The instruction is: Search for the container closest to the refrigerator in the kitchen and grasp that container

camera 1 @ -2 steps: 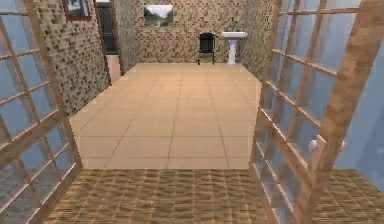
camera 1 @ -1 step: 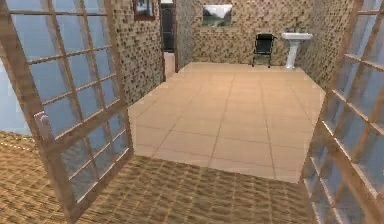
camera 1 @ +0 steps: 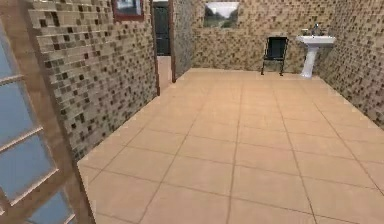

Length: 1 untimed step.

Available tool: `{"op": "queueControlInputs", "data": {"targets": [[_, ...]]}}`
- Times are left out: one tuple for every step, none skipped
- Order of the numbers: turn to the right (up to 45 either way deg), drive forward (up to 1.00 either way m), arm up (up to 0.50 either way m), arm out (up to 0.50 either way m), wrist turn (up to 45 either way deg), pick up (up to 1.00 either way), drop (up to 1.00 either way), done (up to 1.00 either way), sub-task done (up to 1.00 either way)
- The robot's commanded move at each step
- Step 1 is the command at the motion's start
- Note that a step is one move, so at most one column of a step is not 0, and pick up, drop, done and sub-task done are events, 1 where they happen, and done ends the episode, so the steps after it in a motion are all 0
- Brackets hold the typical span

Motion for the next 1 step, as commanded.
{"op": "queueControlInputs", "data": {"targets": [[-3.0,0.00,0.00,0.00,0.0,0.00,0.00,0.00,0.00]]}}
